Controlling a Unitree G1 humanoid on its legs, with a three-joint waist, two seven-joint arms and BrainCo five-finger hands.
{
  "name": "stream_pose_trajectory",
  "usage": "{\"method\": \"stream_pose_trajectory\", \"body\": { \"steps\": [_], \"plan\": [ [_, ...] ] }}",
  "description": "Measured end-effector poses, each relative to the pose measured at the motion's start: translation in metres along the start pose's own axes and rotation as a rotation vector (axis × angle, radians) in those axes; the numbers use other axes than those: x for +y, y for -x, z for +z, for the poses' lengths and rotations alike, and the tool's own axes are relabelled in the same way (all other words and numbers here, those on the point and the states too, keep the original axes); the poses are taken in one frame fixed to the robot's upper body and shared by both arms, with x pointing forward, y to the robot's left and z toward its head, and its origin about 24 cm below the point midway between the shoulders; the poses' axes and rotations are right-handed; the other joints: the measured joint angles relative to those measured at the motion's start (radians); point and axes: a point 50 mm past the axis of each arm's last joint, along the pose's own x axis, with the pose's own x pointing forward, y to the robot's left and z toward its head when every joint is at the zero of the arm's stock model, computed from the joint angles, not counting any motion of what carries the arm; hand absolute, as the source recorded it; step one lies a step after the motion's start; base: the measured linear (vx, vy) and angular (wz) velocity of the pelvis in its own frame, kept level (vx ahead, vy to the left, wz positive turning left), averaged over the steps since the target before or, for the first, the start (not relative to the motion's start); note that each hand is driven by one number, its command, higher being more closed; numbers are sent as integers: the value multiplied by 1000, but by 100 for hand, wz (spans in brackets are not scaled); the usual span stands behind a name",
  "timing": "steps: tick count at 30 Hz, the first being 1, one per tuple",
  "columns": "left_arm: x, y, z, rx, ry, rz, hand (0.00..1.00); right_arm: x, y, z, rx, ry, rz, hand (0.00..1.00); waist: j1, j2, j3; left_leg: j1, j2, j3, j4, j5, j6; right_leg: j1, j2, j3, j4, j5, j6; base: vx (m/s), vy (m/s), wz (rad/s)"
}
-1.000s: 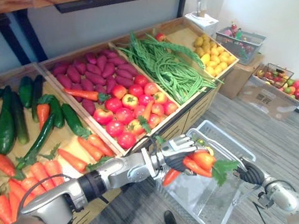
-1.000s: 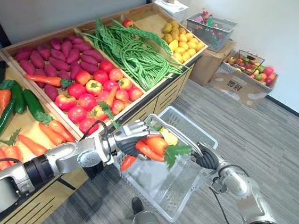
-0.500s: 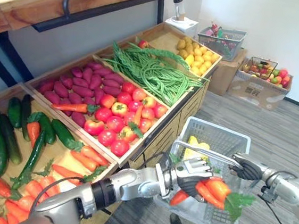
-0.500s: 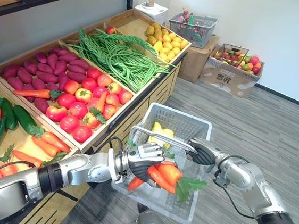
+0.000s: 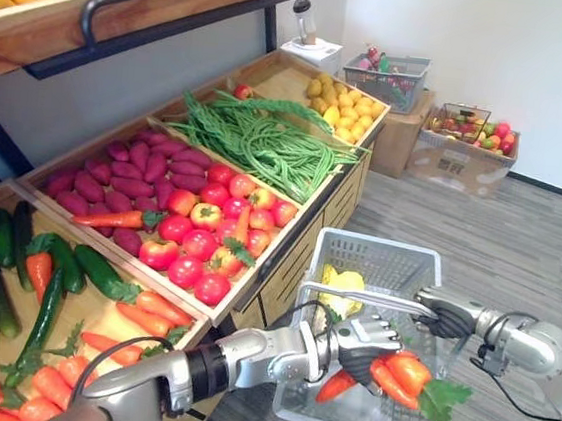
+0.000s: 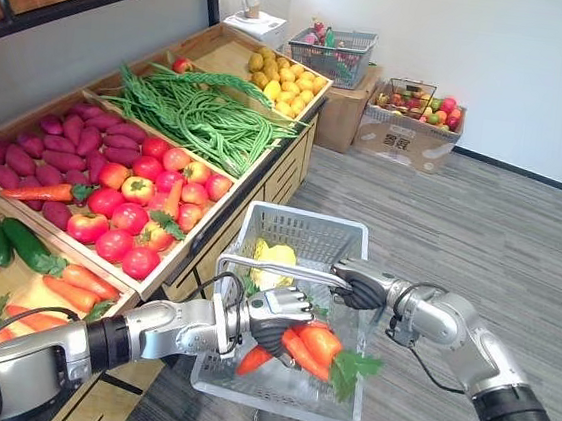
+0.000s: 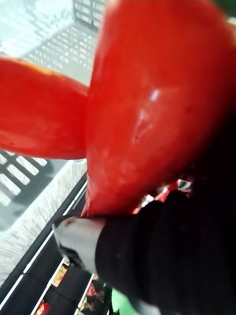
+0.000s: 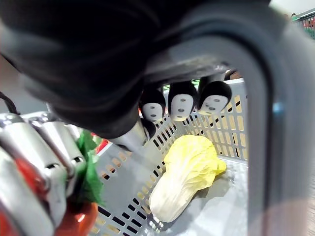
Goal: Pick vegetable in the basket
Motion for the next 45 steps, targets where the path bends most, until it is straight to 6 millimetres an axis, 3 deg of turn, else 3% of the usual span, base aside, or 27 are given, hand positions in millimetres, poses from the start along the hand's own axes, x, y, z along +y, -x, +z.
{"method": "stream_pose_trajectory", "body": {
  "steps": [9, 10, 19, 35, 40, 41, 45],
  "plan": [
    [-16, 4, -25, 162, -4, -72, 100, -9, 2, 3, -44, -10, 34, 100, -4, 7, 1, 9, -5, 30, 5, -4, -1, -15, 8, 26, 14, 0, 0, -15, 22, -9],
    [-19, 5, -29, 179, -26, -88, 0, -10, 1, 3, -47, -12, 36, 100, -5, 7, 1, 10, -6, 31, 5, -4, -1, -15, 8, 27, 14, 1, 0, -5, 22, -4],
    [-25, 14, -57, 384, -46, -28, 0, -10, 1, 4, -52, -8, 67, 100, -27, 13, 5, 16, -18, 43, -2, -4, -1, -17, 8, 44, 13, 3, 4, -1, 16, -3],
    [-19, 13, -64, 434, -83, 56, 0, -10, 4, -5, -7, -35, 54, 100, -29, 27, 33, -1, -42, 7, -23, -2, 5, -13, -16, 36, 1, 8, 12, -3, 11, 3],
    [4, 6, -34, 285, -22, 221, 0, 0, 1, -21, 118, -140, -25, 100, -19, 21, 45, -30, -55, -67, -57, 17, 24, 9, -52, -24, -15, 9, 14, 1, 31, 44],
    [11, 6, -23, 236, 19, 268, 0, 12, 2, -29, 190, -202, -45, 100, 0, 22, 45, -35, -57, -94, -69, 25, 28, 25, -64, -50, -25, 9, 14, -11, 40, 50],
    [32, 16, 7, 90, 101, 395, 0, 50, 4, -48, 363, -384, -83, 100, 32, 21, 45, -64, -88, -180, -124, 60, 47, 45, -108, -123, -38, 5, 18, -32, 42, 70]
  ]
}}
